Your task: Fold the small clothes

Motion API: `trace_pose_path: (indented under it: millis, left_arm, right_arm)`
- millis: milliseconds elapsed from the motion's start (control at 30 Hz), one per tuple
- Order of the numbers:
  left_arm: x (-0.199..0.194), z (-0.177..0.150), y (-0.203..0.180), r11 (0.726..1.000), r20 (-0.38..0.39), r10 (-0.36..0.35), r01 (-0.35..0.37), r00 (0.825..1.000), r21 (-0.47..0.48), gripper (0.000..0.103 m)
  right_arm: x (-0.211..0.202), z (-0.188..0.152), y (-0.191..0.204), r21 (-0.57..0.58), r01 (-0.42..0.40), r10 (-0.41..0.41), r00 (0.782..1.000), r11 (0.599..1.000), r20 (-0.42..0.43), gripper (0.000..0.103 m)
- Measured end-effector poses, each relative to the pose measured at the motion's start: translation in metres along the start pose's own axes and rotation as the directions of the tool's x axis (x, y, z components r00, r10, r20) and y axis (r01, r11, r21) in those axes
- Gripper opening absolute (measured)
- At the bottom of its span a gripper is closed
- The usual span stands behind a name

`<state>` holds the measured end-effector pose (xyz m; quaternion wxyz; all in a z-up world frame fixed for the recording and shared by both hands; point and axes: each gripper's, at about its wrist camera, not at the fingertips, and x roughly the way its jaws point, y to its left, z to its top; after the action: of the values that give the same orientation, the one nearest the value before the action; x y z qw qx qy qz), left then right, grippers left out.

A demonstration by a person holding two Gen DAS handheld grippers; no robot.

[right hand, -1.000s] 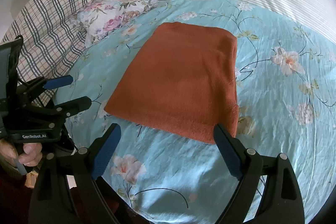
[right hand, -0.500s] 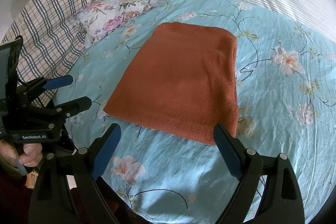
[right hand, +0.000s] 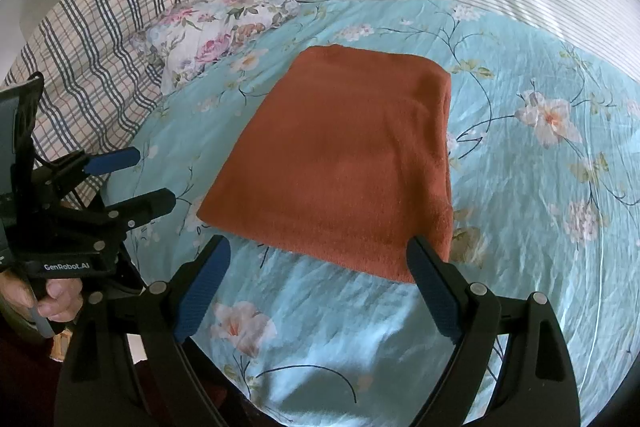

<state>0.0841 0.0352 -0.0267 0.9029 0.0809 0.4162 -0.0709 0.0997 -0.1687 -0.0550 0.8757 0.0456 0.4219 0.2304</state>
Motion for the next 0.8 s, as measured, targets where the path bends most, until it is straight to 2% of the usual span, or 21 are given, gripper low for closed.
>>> trace_pose_path:
  millis: [500,800]
  left_arm:
    - [0.005,0.006,-0.003,1.000,0.009,0.002,-0.002,1.000,-0.003,0.087]
    - [0.021,0.016,0.006,0.999,0.019,0.021,-0.020,1.000,-0.041,0.087]
  right_arm:
    - [0.005,0.009,-0.002,0.006,0.007,-0.007,1.000,1.000,0.009,0.090]
    - [0.018,0.016,-0.014,0.038,0.010,-0.011,1.000,0.999,0.018,0.090]
